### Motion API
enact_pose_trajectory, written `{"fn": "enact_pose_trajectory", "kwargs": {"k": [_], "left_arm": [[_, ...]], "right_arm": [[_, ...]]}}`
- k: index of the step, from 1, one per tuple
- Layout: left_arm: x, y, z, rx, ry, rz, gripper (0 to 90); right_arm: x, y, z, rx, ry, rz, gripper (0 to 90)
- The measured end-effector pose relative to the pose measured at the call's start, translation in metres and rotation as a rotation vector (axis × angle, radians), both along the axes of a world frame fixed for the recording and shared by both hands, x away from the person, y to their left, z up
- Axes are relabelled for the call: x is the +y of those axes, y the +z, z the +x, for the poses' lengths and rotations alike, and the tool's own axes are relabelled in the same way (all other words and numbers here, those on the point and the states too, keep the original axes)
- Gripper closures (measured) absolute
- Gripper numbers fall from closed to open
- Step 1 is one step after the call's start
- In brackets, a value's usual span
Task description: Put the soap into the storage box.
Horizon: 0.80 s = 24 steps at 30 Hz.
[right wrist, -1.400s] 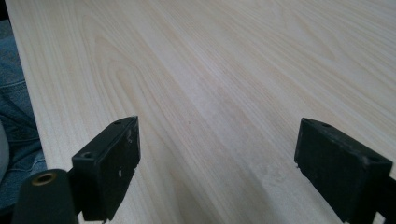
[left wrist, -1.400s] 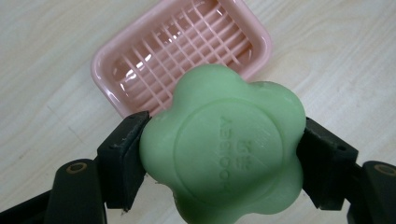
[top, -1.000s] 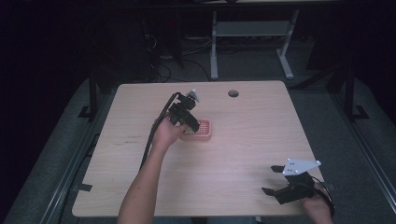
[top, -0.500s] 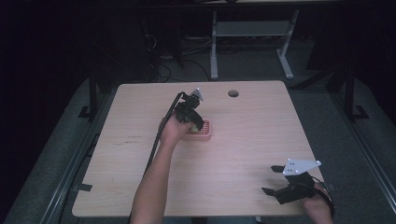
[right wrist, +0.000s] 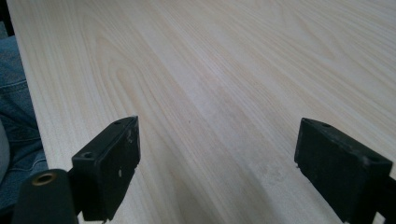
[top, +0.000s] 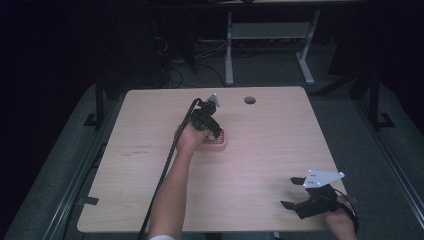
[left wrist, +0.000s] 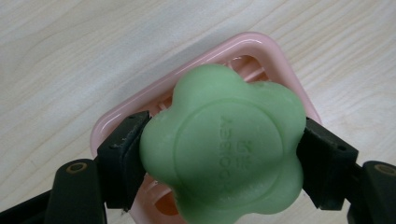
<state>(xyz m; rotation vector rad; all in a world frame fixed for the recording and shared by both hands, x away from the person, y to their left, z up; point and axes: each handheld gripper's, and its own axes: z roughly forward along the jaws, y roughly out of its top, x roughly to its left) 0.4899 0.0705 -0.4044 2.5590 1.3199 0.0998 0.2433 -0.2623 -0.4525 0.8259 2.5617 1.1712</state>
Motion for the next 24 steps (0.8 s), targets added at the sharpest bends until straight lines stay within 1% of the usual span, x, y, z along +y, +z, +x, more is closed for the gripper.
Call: {"fn": "enact_pose_trajectory", "kwargs": {"k": [1, 2, 6, 7, 9, 10, 13, 19, 21, 23, 24], "left_arm": [[0.000, -0.001, 0.001, 0.008, -0.008, 0.002, 26.6], [-0.001, -0.002, 0.001, 0.010, -0.008, 0.013, 26.6], [-0.002, -0.005, 0.003, 0.011, 0.003, 0.004, 26.6], [-0.003, -0.007, 0.003, 0.021, -0.004, 0.015, 26.5], [-0.004, -0.008, 0.003, 0.022, 0.000, 0.013, 26.5], [-0.005, -0.010, 0.003, 0.022, -0.005, 0.025, 26.5], [-0.005, -0.011, 0.004, 0.028, -0.005, 0.025, 26.5], [-0.006, -0.012, 0.004, 0.025, 0.002, 0.030, 26.5], [-0.006, -0.013, 0.004, 0.032, 0.002, 0.026, 26.5], [-0.006, -0.013, 0.004, 0.028, 0.002, 0.032, 26.5], [-0.006, -0.013, 0.004, 0.031, 0.004, 0.024, 26.5]], "right_arm": [[0.000, 0.000, 0.000, 0.001, -0.002, 0.001, 13.8], [0.000, 0.000, 0.000, 0.002, -0.003, 0.002, 13.8], [0.000, 0.000, 0.000, -0.001, 0.002, 0.002, 13.8], [0.000, 0.000, 0.000, -0.003, 0.004, 0.001, 13.8], [0.000, 0.000, 0.000, -0.001, 0.002, 0.002, 13.8], [0.000, 0.000, 0.000, 0.000, -0.001, 0.000, 13.8], [0.000, 0.000, 0.000, 0.000, 0.000, 0.000, 13.8], [0.000, 0.000, 0.000, -0.001, 0.001, 0.001, 13.8], [0.000, 0.000, 0.000, -0.001, 0.001, 0.001, 13.8], [0.000, 0.000, 0.000, -0.001, 0.001, 0.001, 13.8], [0.000, 0.000, 0.000, 0.000, 0.001, 0.001, 13.8]]}}
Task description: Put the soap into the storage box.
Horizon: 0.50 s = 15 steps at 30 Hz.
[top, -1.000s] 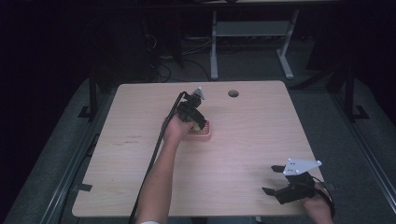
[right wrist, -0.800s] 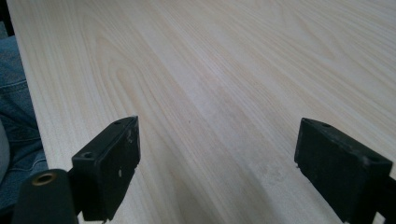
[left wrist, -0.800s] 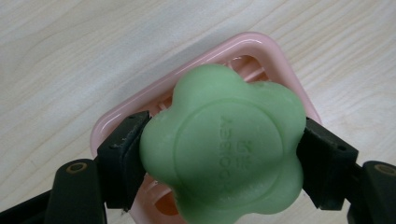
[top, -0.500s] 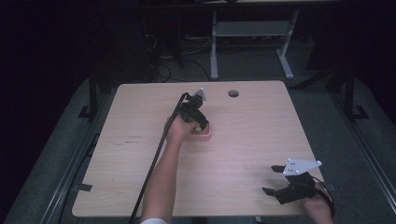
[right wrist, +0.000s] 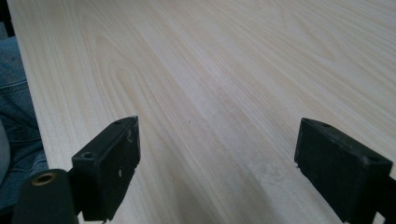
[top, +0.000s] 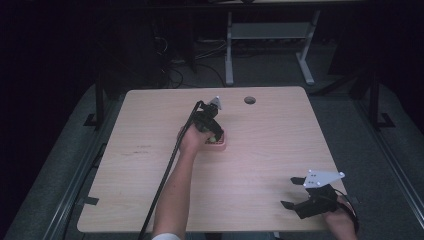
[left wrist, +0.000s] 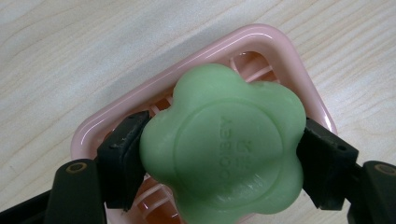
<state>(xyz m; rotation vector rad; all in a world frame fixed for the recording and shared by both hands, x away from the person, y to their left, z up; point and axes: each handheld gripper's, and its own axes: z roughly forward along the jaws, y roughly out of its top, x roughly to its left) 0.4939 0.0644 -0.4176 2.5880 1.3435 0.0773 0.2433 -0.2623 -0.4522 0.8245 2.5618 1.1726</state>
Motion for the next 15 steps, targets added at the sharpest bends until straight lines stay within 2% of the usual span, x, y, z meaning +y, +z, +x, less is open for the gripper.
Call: {"fn": "enact_pose_trajectory", "kwargs": {"k": [5, 8, 13, 15], "left_arm": [[-0.0010, -0.0007, 0.0001, 0.007, 0.004, -0.004, 26.4], [-0.0013, -0.0019, -0.0003, 0.006, 0.006, 0.015, 26.4], [-0.0004, -0.0044, -0.0004, 0.009, -0.002, 0.011, 26.4], [-0.0011, -0.0058, -0.0006, 0.013, -0.007, 0.025, 26.4]], "right_arm": [[-0.0002, -0.0001, 0.0001, 0.000, -0.001, 0.000, 13.8], [-0.0004, -0.0001, -0.0001, 0.001, -0.003, 0.001, 13.8], [-0.0003, 0.0001, -0.0001, 0.000, -0.001, 0.001, 13.8], [-0.0003, 0.0001, -0.0001, 0.000, -0.002, 0.001, 13.8]]}}
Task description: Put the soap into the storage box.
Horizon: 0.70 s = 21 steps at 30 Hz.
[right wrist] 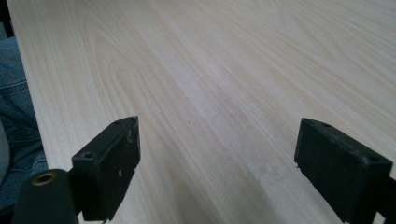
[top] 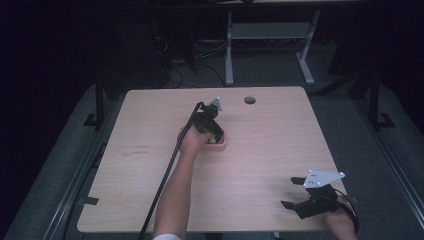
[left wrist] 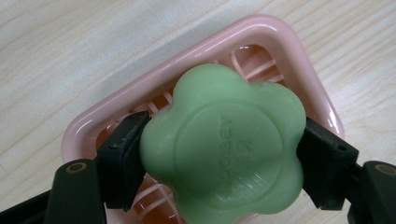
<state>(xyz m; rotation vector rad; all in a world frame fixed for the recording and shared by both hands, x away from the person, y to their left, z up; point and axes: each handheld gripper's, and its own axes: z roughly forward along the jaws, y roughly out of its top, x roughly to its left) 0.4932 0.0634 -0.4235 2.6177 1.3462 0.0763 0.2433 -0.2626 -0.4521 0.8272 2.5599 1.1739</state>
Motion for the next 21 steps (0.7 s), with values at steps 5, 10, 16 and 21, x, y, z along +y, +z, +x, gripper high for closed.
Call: {"fn": "enact_pose_trajectory", "kwargs": {"k": [5, 10, 16, 21], "left_arm": [[0.0008, -0.0010, 0.0007, 0.007, 0.009, 0.001, 26.3], [0.0010, -0.0007, 0.0000, 0.003, 0.007, 0.003, 26.1], [0.0012, 0.0020, -0.0012, -0.008, -0.005, 0.004, 25.8], [0.0035, 0.0073, -0.0023, -0.018, -0.011, -0.012, 25.4]], "right_arm": [[-0.0001, -0.0001, 0.0000, -0.001, 0.001, -0.001, 13.8], [-0.0002, 0.0000, -0.0001, 0.001, -0.001, 0.001, 13.8], [0.0002, 0.0000, 0.0001, -0.003, 0.005, -0.002, 13.8], [0.0002, 0.0005, -0.0002, -0.006, 0.006, 0.000, 13.8]]}}
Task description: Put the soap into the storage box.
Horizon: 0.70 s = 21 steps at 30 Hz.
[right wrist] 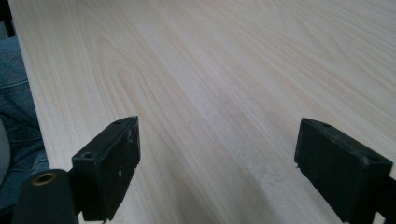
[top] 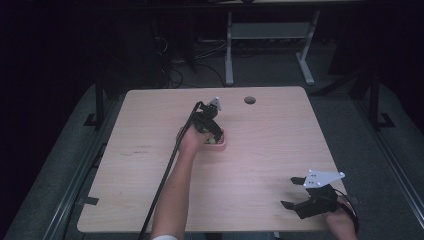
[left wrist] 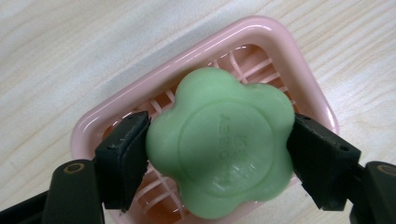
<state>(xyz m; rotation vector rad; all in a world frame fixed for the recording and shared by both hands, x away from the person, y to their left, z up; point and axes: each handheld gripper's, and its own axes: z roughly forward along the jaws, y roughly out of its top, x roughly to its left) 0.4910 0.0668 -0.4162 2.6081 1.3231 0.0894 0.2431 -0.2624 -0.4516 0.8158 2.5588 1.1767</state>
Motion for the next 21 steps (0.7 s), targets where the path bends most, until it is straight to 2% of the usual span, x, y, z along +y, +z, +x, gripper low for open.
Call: {"fn": "enact_pose_trajectory", "kwargs": {"k": [7, 12, 15, 17, 21], "left_arm": [[0.006, 0.015, -0.006, -0.032, -0.011, -0.027, 23.8], [0.009, 0.018, -0.011, -0.049, -0.002, -0.053, 22.8], [0.013, 0.019, -0.012, -0.050, -0.015, -0.046, 22.8], [0.014, 0.020, -0.016, -0.057, -0.012, -0.056, 22.9], [0.015, 0.022, -0.020, -0.060, -0.022, -0.055, 22.8]], "right_arm": [[0.001, 0.000, 0.000, 0.003, -0.001, -0.003, 13.8], [0.001, -0.001, 0.000, 0.007, -0.002, -0.006, 13.8], [0.001, -0.002, 0.000, 0.006, -0.006, -0.006, 13.8], [0.001, -0.002, 0.001, 0.016, -0.009, -0.009, 13.8], [0.002, -0.003, 0.001, 0.007, 0.000, -0.015, 13.8]]}}
